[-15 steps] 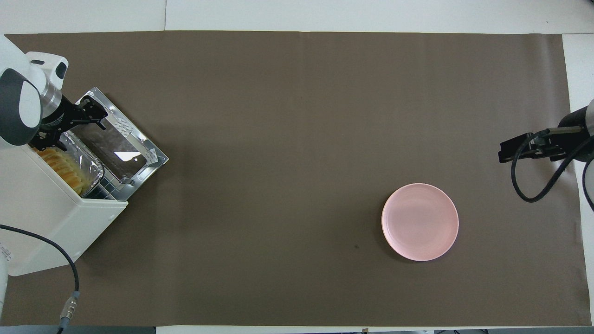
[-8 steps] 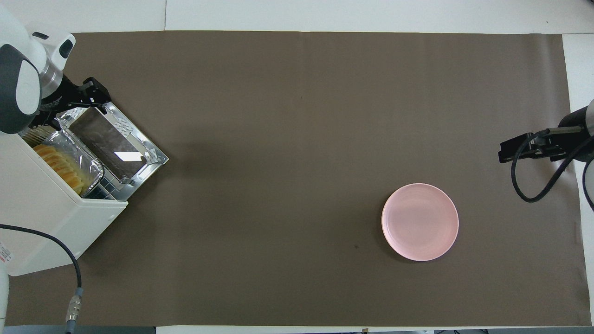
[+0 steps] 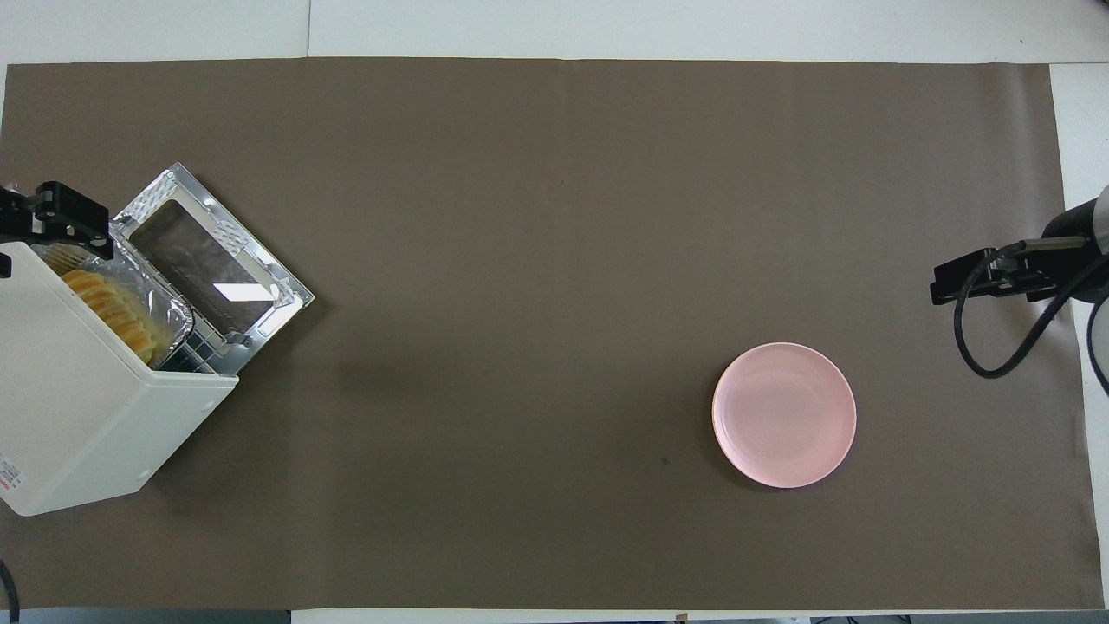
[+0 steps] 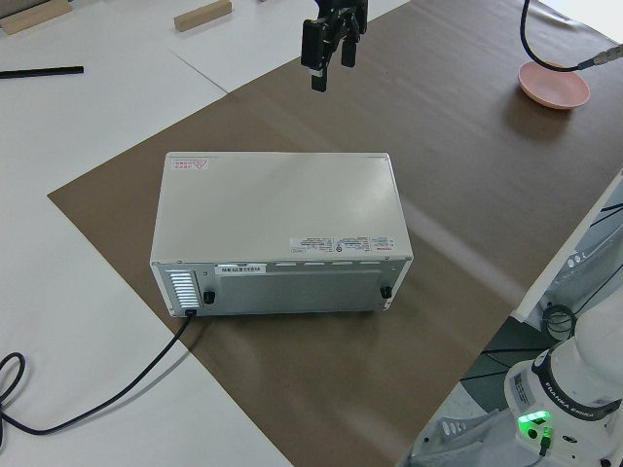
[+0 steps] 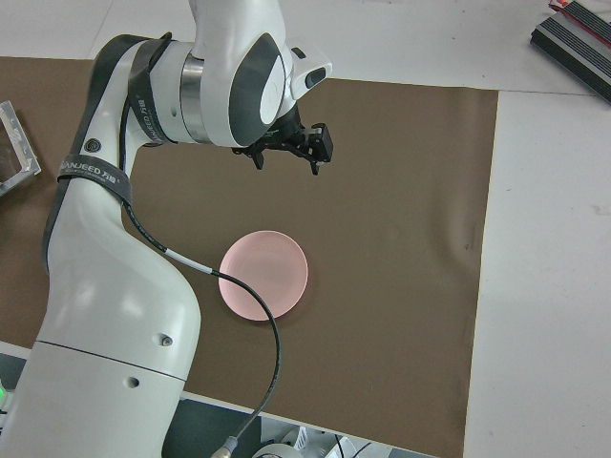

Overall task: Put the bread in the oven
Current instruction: 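Release the tray and push it deeper into the oven with the left gripper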

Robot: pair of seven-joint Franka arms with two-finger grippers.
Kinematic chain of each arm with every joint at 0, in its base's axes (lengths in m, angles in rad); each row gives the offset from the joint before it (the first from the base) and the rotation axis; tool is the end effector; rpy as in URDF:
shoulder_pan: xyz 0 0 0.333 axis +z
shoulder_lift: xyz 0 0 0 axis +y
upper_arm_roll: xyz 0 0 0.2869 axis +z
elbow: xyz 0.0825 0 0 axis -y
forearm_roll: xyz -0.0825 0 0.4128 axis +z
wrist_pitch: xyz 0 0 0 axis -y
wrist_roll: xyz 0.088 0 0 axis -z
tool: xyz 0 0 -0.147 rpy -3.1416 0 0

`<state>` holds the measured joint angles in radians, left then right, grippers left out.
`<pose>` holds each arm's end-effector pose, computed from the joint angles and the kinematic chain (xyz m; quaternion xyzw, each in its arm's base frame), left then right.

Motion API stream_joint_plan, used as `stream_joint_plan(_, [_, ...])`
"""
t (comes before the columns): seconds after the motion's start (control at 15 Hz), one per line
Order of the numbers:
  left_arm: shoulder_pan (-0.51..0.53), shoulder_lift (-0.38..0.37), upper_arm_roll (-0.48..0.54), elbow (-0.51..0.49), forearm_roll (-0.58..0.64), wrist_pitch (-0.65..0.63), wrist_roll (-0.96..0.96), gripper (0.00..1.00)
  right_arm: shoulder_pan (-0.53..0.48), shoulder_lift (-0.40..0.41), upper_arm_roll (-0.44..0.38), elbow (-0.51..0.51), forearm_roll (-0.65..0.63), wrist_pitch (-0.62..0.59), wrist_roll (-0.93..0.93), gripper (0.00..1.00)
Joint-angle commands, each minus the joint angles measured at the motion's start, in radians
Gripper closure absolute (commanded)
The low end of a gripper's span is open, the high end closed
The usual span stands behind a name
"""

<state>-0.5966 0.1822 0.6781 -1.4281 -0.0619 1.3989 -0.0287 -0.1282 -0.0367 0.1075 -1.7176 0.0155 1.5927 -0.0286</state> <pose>0.5975 0.0118 0.5259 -0.9946 -0.0530 0.0863 0.0240 0.5660 -0.0088 0.5051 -0.9990 -0.0033 0.0440 0.0069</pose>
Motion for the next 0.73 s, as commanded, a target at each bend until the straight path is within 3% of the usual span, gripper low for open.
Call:
stream_joint_plan(0.0, [-0.017,-0.043,-0.011,-0.043,0.020,-0.044,0.029,0.00,-0.014,-0.017,0.009,-0.016,-0.014,0.004,-0.027,0.00])
stream_joint_plan(0.07, [-0.014,-0.067,-0.014,-0.070,0.023,-0.046,0.030,0.00,-0.014,-0.016,0.009,-0.016,-0.014,0.004,-0.027,0.00])
stream_joint_plan(0.13, [0.059,-0.140,-0.073,-0.110,0.025,-0.064,0.032,0.00,-0.014,-0.017,0.009,-0.016,-0.014,0.004,-0.027,0.00])
stream_joint_plan(0.27, [0.330,-0.206,-0.359,-0.165,0.028,-0.074,0.033,0.00,-0.014,-0.016,0.009,-0.016,-0.014,0.004,-0.027,0.00])
stream_joint_plan(0.33, [0.401,-0.223,-0.450,-0.188,0.049,-0.070,0.033,0.00,-0.014,-0.017,0.009,-0.016,-0.014,0.004,-0.027,0.00])
stream_joint_plan(0.47, [0.435,-0.250,-0.541,-0.224,0.088,-0.074,0.032,0.00,-0.014,-0.017,0.009,-0.016,-0.014,0.004,-0.027,0.00])
stream_joint_plan(0.66, [0.462,-0.244,-0.561,-0.221,0.090,0.008,0.073,0.00,-0.014,-0.016,0.009,-0.016,-0.014,0.004,-0.027,0.00])
